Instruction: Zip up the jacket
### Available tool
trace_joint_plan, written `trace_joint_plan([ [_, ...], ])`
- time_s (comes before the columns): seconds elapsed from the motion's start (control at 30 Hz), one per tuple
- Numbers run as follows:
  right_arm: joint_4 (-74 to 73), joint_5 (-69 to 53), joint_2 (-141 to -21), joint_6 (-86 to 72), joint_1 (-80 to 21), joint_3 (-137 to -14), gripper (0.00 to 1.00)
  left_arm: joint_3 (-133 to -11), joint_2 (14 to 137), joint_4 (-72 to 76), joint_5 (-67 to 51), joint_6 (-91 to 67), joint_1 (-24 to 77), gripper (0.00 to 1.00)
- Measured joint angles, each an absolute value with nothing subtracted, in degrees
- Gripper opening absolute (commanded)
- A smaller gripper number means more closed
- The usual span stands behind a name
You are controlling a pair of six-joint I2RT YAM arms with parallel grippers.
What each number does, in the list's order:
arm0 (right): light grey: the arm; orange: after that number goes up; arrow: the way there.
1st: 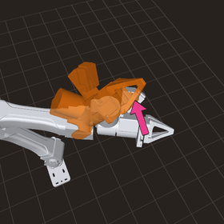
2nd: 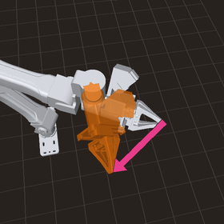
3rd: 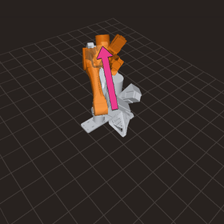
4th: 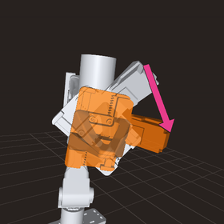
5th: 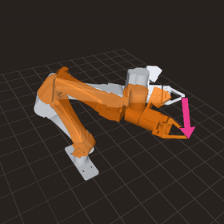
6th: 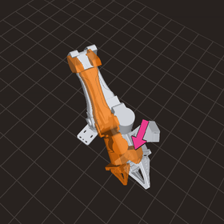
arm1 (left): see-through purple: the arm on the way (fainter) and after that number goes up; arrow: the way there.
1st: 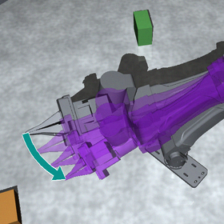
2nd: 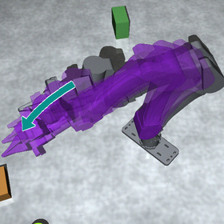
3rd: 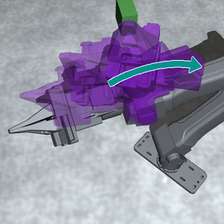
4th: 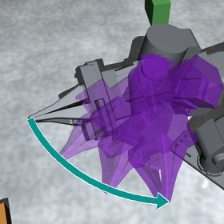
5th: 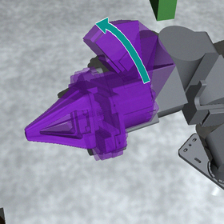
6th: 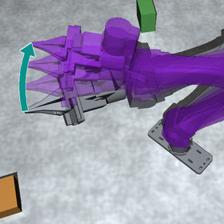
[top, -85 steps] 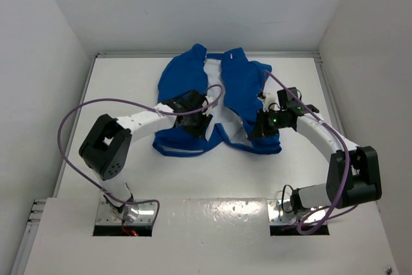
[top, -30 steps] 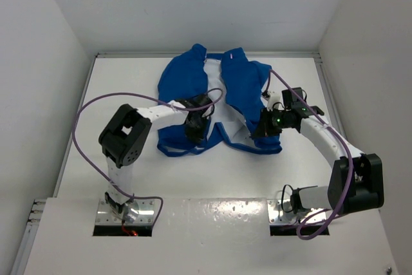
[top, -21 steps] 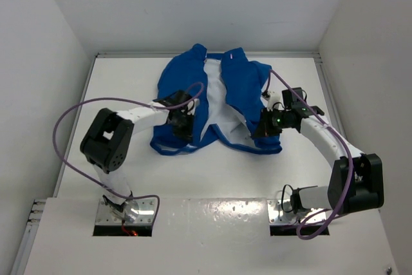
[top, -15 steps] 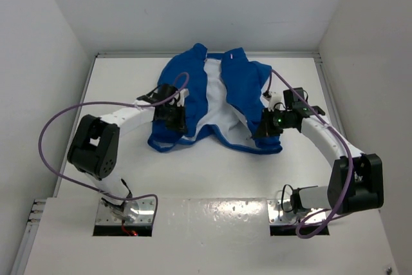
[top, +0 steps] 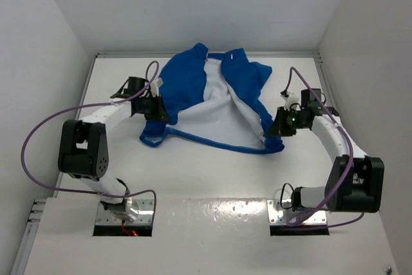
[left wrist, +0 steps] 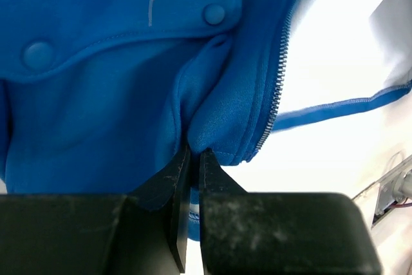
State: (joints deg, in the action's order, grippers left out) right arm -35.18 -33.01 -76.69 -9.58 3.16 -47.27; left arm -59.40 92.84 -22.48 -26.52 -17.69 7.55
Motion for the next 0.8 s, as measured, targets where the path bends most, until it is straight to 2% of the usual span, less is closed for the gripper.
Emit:
trace_joint_plan([
  [0.53,-39.83,-33.63,-75.48,-4.75,10.17,-47.05,0.0,-58.63,91.98,-23.81,-32.01,-11.25,-1.54,0.2],
  [0.8,-41.45,-33.95,-75.37,-2.52,13.52,-46.94,0.0,-58.63,91.61,-24.12,-34.35,-10.31,-5.3,0.2],
])
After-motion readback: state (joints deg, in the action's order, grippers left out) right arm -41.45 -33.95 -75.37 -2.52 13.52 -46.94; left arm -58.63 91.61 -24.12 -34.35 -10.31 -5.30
